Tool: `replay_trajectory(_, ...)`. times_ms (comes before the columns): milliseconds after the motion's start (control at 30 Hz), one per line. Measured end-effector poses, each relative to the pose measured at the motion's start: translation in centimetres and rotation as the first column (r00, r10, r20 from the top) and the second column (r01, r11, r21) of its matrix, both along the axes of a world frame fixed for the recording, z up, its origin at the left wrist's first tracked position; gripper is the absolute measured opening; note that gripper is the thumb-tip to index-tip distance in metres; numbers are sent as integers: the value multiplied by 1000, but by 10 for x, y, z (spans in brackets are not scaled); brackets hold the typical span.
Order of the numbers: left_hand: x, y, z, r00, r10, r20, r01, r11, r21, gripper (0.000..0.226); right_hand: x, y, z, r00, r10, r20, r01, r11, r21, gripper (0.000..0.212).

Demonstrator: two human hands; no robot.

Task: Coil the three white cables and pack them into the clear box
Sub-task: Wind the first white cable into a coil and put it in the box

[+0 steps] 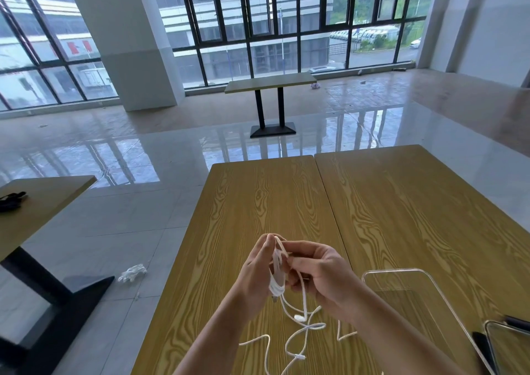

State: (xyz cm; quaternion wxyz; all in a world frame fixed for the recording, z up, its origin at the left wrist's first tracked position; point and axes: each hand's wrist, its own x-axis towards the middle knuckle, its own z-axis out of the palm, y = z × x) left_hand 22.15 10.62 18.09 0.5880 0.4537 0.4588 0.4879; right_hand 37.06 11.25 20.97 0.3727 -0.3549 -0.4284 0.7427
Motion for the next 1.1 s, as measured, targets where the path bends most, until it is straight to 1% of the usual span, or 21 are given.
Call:
replay_trajectory(133, 2, 0, -4, 1000, -13, 27, 15, 999, -42, 54, -6, -4, 1, 992, -80, 98, 73, 995, 72, 6)
replay_trajectory(233, 4, 1, -8, 998, -3, 57, 6, 999, -51, 64, -8, -5, 2, 972, -92, 216, 61, 987, 147, 3)
replay_trajectory(300, 5, 1, -8, 997, 0, 84, 2, 1000, -29, 56, -9, -7, 2, 958, -65, 281, 14, 983, 183, 2)
replay_trajectory(400, 6, 1, -3, 989, 38, 141, -35, 999, -25, 29, -8, -9, 2, 944, -16, 330, -70, 966, 247, 14)
replay_trajectory(467, 6, 2, 0, 973, 98, 210, -90, 995, -49, 14, -4, -11, 1, 945, 11, 326, -96, 964, 247, 14)
replay_trajectory(500, 4, 2, 2, 963, 140, 230, -129, 990, -64, 12, 0, -12, 0, 944, 16, 331, -101, 966, 240, 13)
replay_trajectory(567, -1, 4, 5, 937, 251, 242, -229, 967, -115, 17, 11, -12, -4, 926, 30, 377, -130, 961, 243, 14)
replay_trajectory(667, -15, 8, 9, 883, 375, 281, -331, 924, -192, 21, 30, -12, -11, 859, 69, 507, -227, 939, 257, 19)
replay_trajectory(733, -23, 9, 13, 859, 410, 306, -350, 908, -231, 20, 41, -11, -16, 781, 63, 621, -300, 910, 286, 20)
replay_trajectory(767, -24, 9, 14, 854, 414, 315, -349, 905, -244, 19, 45, -10, -19, 734, 36, 678, -327, 894, 306, 17)
replay_trajectory(833, -24, 6, 16, 858, 393, 332, -322, 913, -249, 16, 50, -8, -26, 618, -83, 782, -382, 838, 390, 10)
replay_trajectory(867, -22, 4, 18, 864, 373, 338, -301, 921, -247, 15, 49, -8, -28, 565, -157, 810, -403, 804, 437, 9)
replay_trajectory(900, -19, 2, 19, 870, 352, 345, -280, 929, -242, 15, 48, -10, -30, 537, -212, 817, -406, 784, 470, 9)
replay_trajectory(933, -17, 0, 20, 872, 333, 358, -262, 936, -235, 15, 47, -11, -29, 530, -233, 816, -395, 783, 480, 8)
replay_trajectory(967, -14, -1, 22, 871, 319, 373, -248, 942, -226, 16, 46, -11, -29, 541, -216, 813, -372, 805, 461, 9)
replay_trajectory(1033, -10, -4, 25, 870, 295, 395, -229, 951, -206, 18, 44, -12, -27, 639, -109, 761, -279, 889, 362, 13)
replay_trajectory(1100, -7, -6, 27, 879, 267, 395, -208, 960, -186, 17, 41, -11, -27, 770, -37, 637, -157, 956, 246, 14)
